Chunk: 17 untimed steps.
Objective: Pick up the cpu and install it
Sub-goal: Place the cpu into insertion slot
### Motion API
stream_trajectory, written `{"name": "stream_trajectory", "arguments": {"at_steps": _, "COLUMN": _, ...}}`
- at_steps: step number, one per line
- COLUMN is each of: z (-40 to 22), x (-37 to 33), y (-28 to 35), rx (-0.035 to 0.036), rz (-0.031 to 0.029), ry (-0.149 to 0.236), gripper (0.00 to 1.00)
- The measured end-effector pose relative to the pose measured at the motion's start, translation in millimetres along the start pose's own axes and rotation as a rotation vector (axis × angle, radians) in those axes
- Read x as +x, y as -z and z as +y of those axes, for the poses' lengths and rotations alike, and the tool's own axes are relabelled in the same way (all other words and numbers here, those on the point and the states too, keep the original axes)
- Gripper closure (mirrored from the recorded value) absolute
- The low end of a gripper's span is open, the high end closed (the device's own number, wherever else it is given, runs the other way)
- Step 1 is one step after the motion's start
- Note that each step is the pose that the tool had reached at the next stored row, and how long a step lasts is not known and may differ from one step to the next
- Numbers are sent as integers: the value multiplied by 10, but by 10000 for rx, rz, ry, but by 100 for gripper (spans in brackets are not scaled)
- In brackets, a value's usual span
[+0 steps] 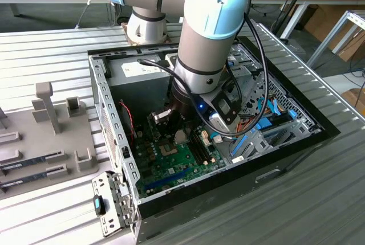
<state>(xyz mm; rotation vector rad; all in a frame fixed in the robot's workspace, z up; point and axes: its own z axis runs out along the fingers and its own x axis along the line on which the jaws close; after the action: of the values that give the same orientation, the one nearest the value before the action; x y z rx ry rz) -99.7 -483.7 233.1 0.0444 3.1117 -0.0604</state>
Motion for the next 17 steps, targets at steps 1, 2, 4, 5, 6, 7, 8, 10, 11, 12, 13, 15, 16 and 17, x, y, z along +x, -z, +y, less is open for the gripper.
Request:
{"name": "stream_trajectory", "arguments": {"at_steps": 1, "z": 0, "x": 0, "y": -5, "rx": 0, "rz": 0, "ry": 0, "gripper": 53}}
{"name": "stream_trajectory", "arguments": {"at_steps": 2, "z": 0, "x": 0, "y": -7, "rx": 0, "rz": 0, "ry": 0, "gripper": 53}}
{"name": "stream_trajectory", "arguments": {"at_steps": 4, "z": 1, "x": 1, "y": -14, "rx": 0, "rz": 0, "ry": -1, "gripper": 53}}
{"name": "stream_trajectory", "arguments": {"at_steps": 5, "z": 1, "x": 1, "y": -17, "rx": 0, "rz": -1, "ry": 0, "gripper": 53}}
{"name": "stream_trajectory", "arguments": {"at_steps": 6, "z": 1, "x": 1, "y": -20, "rx": 0, "rz": 0, "ry": 0, "gripper": 53}}
{"name": "stream_trajectory", "arguments": {"at_steps": 7, "z": 1, "x": 1, "y": -22, "rx": 0, "rz": 0, "ry": 0, "gripper": 53}}
{"name": "stream_trajectory", "arguments": {"at_steps": 8, "z": 1, "x": 1, "y": -24, "rx": 0, "rz": 0, "ry": 0, "gripper": 53}}
{"name": "stream_trajectory", "arguments": {"at_steps": 10, "z": 1, "x": 1, "y": -30, "rx": 0, "rz": 0, "ry": 0, "gripper": 53}}
{"name": "stream_trajectory", "arguments": {"at_steps": 11, "z": 1, "x": 1, "y": -32, "rx": 0, "rz": 0, "ry": 0, "gripper": 53}}
{"name": "stream_trajectory", "arguments": {"at_steps": 12, "z": 1, "x": 1, "y": -36, "rx": 0, "rz": 0, "ry": 0, "gripper": 53}}
{"name": "stream_trajectory", "arguments": {"at_steps": 13, "z": 1, "x": 1, "y": -39, "rx": 0, "rz": 0, "ry": 0, "gripper": 53}}
{"name": "stream_trajectory", "arguments": {"at_steps": 15, "z": 2, "x": 1, "y": -44, "rx": 0, "rz": 0, "ry": 0, "gripper": 53}}
{"name": "stream_trajectory", "arguments": {"at_steps": 16, "z": 2, "x": 2, "y": -49, "rx": 0, "rz": 0, "ry": 0, "gripper": 53}}
{"name": "stream_trajectory", "arguments": {"at_steps": 17, "z": 2, "x": 2, "y": -53, "rx": 0, "rz": 0, "ry": 0, "gripper": 53}}
